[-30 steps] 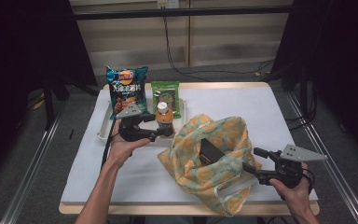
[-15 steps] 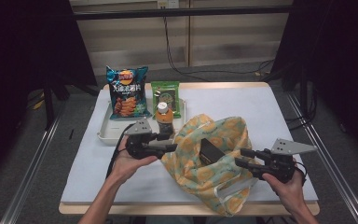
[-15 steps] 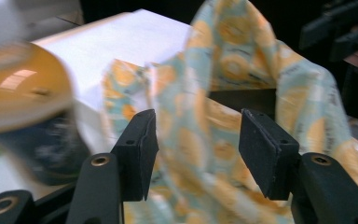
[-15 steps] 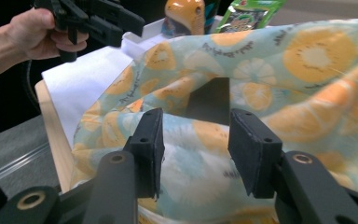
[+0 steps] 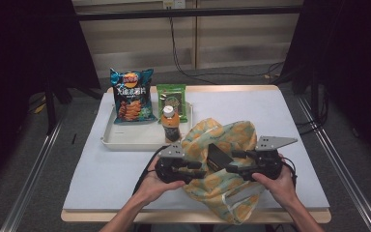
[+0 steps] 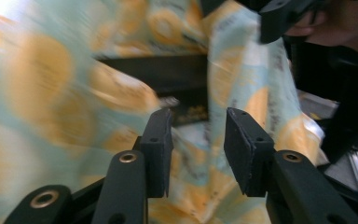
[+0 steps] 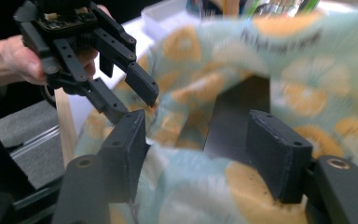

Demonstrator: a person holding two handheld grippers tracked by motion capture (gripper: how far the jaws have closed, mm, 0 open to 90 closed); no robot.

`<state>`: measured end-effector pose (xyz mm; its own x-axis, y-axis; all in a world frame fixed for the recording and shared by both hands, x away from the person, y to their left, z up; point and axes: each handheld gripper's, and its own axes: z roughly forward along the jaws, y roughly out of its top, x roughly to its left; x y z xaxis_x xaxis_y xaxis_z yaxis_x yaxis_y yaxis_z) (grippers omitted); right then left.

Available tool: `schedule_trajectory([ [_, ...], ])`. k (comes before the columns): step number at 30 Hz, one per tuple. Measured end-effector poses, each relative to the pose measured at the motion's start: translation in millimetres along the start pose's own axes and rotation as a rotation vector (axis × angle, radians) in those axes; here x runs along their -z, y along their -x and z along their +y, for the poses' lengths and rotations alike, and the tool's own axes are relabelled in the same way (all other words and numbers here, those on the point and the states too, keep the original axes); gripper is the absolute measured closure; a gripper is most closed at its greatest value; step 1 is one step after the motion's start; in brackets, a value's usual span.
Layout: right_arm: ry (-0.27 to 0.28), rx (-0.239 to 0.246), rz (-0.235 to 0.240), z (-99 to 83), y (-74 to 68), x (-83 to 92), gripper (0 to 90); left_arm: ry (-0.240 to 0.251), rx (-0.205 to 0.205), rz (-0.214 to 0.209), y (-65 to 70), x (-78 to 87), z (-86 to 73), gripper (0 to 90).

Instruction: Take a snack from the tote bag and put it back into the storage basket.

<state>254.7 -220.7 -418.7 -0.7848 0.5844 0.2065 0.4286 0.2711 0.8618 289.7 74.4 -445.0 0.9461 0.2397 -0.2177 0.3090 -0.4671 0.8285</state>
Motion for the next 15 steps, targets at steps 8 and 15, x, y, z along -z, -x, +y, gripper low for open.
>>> schedule_trajectory([
  [8, -0.096, 0.019, -0.013, -15.1, -4.9, -2.4, 56.3, -0.083, -0.018, -0.037, 12.5, -26.4, -8.2, 60.1],
  [15, -0.118, 0.034, -0.017, -22.8, -9.1, 12.1, 86.7, -0.114, -0.018, -0.005, 17.8, -35.6, -12.2, 48.1],
])
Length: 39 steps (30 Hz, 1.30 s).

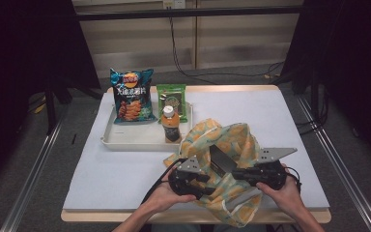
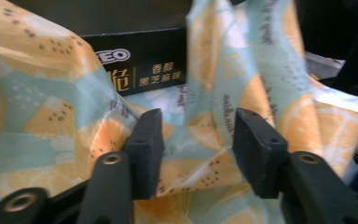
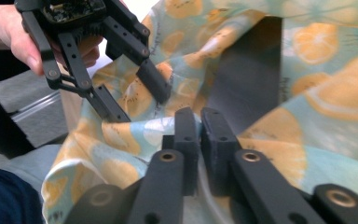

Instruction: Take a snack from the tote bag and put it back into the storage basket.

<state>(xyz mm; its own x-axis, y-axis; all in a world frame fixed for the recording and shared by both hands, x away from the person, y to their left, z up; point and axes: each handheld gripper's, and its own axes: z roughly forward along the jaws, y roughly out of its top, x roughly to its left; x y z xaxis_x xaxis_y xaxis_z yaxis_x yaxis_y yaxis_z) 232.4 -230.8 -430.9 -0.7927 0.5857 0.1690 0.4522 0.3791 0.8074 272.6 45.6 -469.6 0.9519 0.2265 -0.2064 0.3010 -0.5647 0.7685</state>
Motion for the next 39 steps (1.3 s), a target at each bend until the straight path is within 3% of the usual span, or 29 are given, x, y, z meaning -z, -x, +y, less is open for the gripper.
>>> schedule_trajectory([
  [5, -0.007, -0.004, -0.023, -16.3, -5.2, 13.4, 89.8, -0.002, 0.003, 0.012, -0.4, -3.2, 0.2, 37.6],
  [9, -0.01, -0.028, -0.033, -26.1, -4.5, 22.2, 89.5, -0.025, -0.01, 0.024, 2.0, -4.0, -0.1, 34.9],
  [12, -0.026, -0.041, -0.068, -33.9, -0.9, 25.7, 87.5, -0.054, -0.031, 0.029, 2.7, -6.0, -2.9, 33.7],
  [13, -0.035, -0.061, -0.063, -36.9, 3.0, 26.1, 85.9, -0.035, -0.02, 0.022, 2.7, -8.5, -4.8, 33.6],
  [14, -0.046, -0.071, -0.069, -39.2, 5.6, 26.0, 86.2, -0.068, -0.031, 0.03, 2.2, -7.3, -4.0, 33.6],
  [20, -0.118, -0.112, -0.087, -49.8, 16.8, 20.6, 90.0, -0.072, -0.039, 0.03, -1.6, -8.4, -7.9, 37.3],
  [26, -0.21, -0.117, -0.089, -54.8, 16.0, 4.4, 90.0, -0.028, -0.016, 0.008, -1.4, -2.5, -7.0, 39.2],
  [29, -0.21, -0.138, -0.096, -54.3, 16.6, 3.4, 90.0, 0.027, -0.005, -0.024, 1.1, 3.8, -1.8, 43.5],
  [31, -0.202, -0.135, -0.093, -54.7, 17.0, 3.6, 88.8, 0.064, -0.004, -0.024, 2.0, 9.0, 2.2, 52.4],
  [33, -0.173, -0.129, -0.077, -53.6, 16.4, 6.5, 81.7, 0.091, 0.0, -0.051, 0.1, 11.3, 4.8, 65.0],
  [37, -0.084, -0.131, -0.062, -47.9, 15.2, 17.1, 70.3, 0.07, 0.017, -0.045, -4.2, 4.8, 2.7, 80.6],
  [39, -0.047, -0.129, -0.058, -45.2, 14.2, 22.4, 69.9, 0.046, -0.002, -0.055, -2.1, -0.1, 1.6, 86.8],
])
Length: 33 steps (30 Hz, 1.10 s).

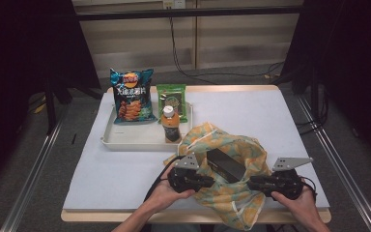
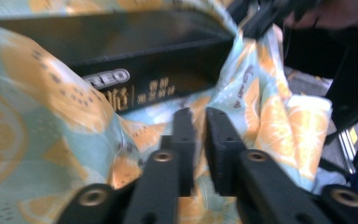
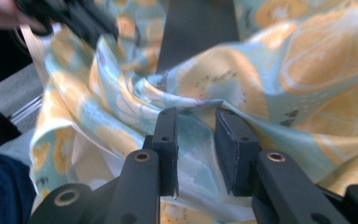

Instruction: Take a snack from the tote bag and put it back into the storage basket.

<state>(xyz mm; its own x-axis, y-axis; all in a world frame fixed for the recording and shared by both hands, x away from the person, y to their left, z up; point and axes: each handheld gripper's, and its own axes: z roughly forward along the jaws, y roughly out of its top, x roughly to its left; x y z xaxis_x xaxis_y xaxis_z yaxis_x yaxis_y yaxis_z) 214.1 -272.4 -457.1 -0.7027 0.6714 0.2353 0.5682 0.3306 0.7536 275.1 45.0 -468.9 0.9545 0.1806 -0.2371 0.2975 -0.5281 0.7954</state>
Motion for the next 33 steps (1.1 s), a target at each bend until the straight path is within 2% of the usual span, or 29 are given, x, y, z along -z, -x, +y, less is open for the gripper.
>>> schedule_trajectory([
  [3, 0.041, 0.008, 0.008, 5.3, -2.9, 6.7, 68.4, -0.047, -0.026, -0.028, 5.0, -6.4, -0.4, 90.0],
  [4, 0.049, 0.017, 0.002, 8.0, -4.1, 8.6, 68.2, -0.047, -0.02, -0.035, 7.0, -8.6, -0.9, 90.0],
  [6, 0.072, 0.027, 0.024, 13.1, -6.0, 10.9, 66.4, -0.061, -0.032, -0.042, 12.3, -10.3, -0.9, 90.0],
  [9, 0.079, 0.035, 0.027, 21.1, -8.1, 9.0, 65.7, -0.053, -0.032, -0.038, 14.2, -9.2, -0.9, 89.2],
  [14, 0.087, 0.059, 0.024, 40.9, -13.4, -1.7, 56.4, -0.031, -0.015, -0.016, 8.9, -5.1, -1.1, 77.6],
  [15, 0.087, 0.057, 0.001, 47.3, -14.2, -6.2, 53.9, -0.025, -0.016, -0.016, 8.1, -4.4, -1.1, 77.1],
  [17, 0.083, 0.067, -0.013, 50.8, -12.7, -14.8, 50.0, -0.009, 0.005, -0.007, 6.5, -2.4, -0.9, 72.2],
  [18, 0.078, 0.067, -0.042, 50.7, -10.7, -20.8, 48.0, -0.005, 0.007, 0.002, 5.7, -0.7, -0.8, 69.1],
  [20, 0.066, 0.058, -0.059, 48.1, -6.8, -30.4, 47.4, -0.004, 0.011, 0.011, 3.9, 3.3, -0.3, 62.5],
  [22, 0.044, 0.068, -0.088, 45.1, -6.0, -35.7, 39.9, 0.017, 0.022, 0.013, 1.7, 8.7, 0.2, 62.3],
  [25, 0.025, 0.066, -0.097, 42.1, -6.8, -36.1, 27.1, 0.036, 0.04, 0.043, -3.2, 13.7, -0.7, 59.6],
  [28, -0.009, 0.092, -0.114, 35.2, -8.7, -36.9, 24.0, 0.021, 0.057, 0.071, -7.7, 12.7, -4.0, 56.5],
  [33, -0.032, 0.098, -0.109, 30.1, -8.6, -42.7, 22.5, -0.013, 0.059, 0.074, -9.7, 5.8, -6.6, 52.6],
])
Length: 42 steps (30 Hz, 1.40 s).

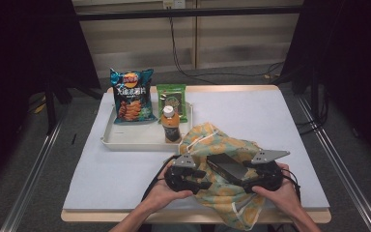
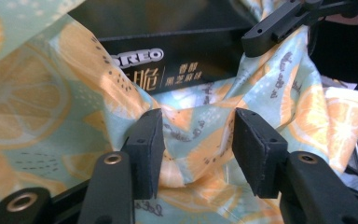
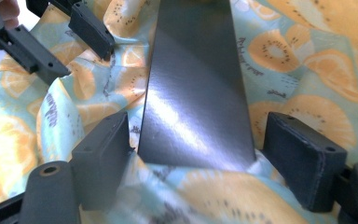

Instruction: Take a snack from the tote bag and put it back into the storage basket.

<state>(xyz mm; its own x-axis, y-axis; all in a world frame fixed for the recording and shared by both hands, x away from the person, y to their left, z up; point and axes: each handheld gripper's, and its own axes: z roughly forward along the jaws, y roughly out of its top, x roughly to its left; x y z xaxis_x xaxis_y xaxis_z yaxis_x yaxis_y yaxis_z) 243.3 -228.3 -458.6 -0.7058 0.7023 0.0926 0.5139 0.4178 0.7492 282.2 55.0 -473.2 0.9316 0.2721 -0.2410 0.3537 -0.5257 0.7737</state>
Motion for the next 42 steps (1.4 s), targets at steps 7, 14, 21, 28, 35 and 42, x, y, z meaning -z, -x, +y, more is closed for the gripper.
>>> schedule_trajectory([
  [7, -0.069, 0.035, -0.027, 8.2, -4.9, -22.0, 38.5, -0.016, -0.001, 0.011, 1.9, -7.2, -1.2, 48.7],
  [14, -0.055, 0.003, -0.022, 17.3, -1.8, -20.0, 41.8, 0.057, -0.037, -0.036, 15.8, -3.5, 11.9, 48.6],
  [21, -0.049, -0.023, 0.001, 26.8, 2.3, -22.5, 41.5, 0.066, -0.077, -0.085, 30.5, -20.6, 25.8, 54.2],
  [28, -0.06, -0.037, 0.004, 31.9, 2.2, -27.1, 40.2, -0.053, -0.148, -0.108, 37.3, -39.5, 17.5, 90.0],
  [35, -0.054, -0.032, 0.012, 37.2, -0.3, -32.8, 40.9, -0.149, -0.149, -0.137, 36.2, -46.8, 13.4, 90.0],
  [42, -0.034, -0.049, 0.009, 42.4, 2.6, -24.9, 41.9, -0.13, -0.13, -0.131, 29.6, -42.5, 13.4, 90.0],
])
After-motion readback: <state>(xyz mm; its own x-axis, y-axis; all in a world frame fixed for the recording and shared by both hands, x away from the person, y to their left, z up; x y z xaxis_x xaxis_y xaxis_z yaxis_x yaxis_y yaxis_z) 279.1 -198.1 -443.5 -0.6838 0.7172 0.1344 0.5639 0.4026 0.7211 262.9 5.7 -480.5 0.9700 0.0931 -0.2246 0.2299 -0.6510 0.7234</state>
